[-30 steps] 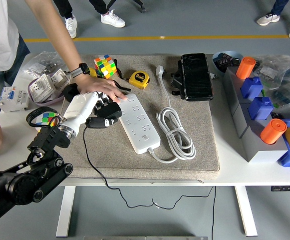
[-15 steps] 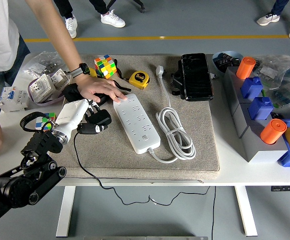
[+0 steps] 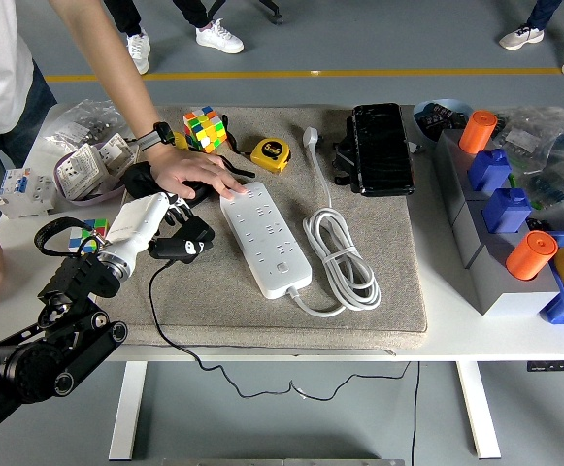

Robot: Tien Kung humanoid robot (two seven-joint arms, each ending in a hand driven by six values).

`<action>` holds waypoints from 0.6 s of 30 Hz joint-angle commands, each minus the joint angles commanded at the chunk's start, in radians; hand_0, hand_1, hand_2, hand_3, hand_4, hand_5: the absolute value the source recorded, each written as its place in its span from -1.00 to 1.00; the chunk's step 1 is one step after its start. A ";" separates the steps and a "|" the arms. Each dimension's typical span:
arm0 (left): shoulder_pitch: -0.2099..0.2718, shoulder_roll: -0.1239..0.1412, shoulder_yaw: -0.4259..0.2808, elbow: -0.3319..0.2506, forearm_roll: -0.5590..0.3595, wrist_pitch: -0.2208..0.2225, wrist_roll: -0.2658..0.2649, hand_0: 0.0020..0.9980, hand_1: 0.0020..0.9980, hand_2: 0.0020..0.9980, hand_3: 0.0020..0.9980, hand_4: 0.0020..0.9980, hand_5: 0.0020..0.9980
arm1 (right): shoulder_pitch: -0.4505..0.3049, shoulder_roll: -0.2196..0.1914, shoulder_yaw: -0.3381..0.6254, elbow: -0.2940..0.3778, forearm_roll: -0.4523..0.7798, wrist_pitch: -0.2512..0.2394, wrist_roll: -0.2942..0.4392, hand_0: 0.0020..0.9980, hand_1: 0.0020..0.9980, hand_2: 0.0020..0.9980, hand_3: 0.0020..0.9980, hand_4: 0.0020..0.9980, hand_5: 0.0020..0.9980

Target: Put the plug near the board,insert it into the board,press the button,pull the plug out

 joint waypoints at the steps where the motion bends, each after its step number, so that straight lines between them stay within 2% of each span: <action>1: 0.001 0.000 -0.003 -0.002 0.002 0.000 -0.001 -0.29 0.14 0.15 0.19 1.00 -0.02 | 0.000 0.000 0.001 0.000 -0.001 0.000 0.000 0.17 0.27 0.07 -0.04 0.48 -0.13; 2: 0.002 0.000 -0.006 -0.005 0.003 0.000 -0.002 -0.26 0.18 0.19 0.24 1.00 0.01 | -0.001 -0.001 0.001 0.000 -0.001 0.000 0.000 0.17 0.27 0.07 -0.04 0.48 -0.13; 11: 0.014 0.005 -0.048 -0.059 -0.033 0.009 -0.025 -0.24 0.20 0.20 0.28 1.00 0.06 | 0.000 0.001 0.000 -0.002 -0.001 0.001 -0.001 0.17 0.27 0.07 -0.04 0.48 -0.13; 15: 0.029 0.007 -0.083 -0.086 -0.079 0.021 -0.064 -0.16 0.25 0.24 0.34 1.00 0.09 | 0.002 0.003 -0.003 -0.006 0.003 0.002 -0.001 0.17 0.27 0.07 -0.04 0.48 -0.13; 18: 0.047 0.007 -0.111 -0.101 -0.197 0.043 -0.136 -0.16 0.25 0.24 0.34 1.00 0.09 | 0.005 0.006 -0.004 -0.010 0.008 0.004 -0.001 0.17 0.27 0.07 -0.04 0.48 -0.13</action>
